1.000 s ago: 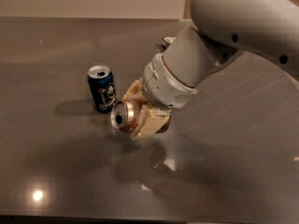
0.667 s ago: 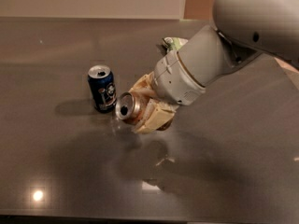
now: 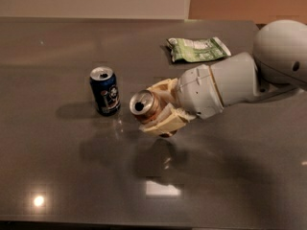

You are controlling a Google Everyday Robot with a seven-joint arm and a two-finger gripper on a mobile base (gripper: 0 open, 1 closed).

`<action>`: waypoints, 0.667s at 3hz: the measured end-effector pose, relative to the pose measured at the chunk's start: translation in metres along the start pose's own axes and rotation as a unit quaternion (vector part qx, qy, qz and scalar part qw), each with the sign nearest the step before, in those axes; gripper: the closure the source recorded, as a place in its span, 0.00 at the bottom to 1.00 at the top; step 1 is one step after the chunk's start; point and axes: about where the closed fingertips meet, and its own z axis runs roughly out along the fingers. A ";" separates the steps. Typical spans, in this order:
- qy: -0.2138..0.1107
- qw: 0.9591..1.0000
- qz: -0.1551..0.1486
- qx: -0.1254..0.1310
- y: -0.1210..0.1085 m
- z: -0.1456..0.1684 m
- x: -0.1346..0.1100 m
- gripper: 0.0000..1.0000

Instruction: Place orange can upright

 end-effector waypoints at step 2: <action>-0.094 0.994 0.030 0.037 0.010 -0.006 0.013 1.00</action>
Offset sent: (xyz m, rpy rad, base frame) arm -0.0096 -0.0269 -0.0181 0.3137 0.0602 -0.0801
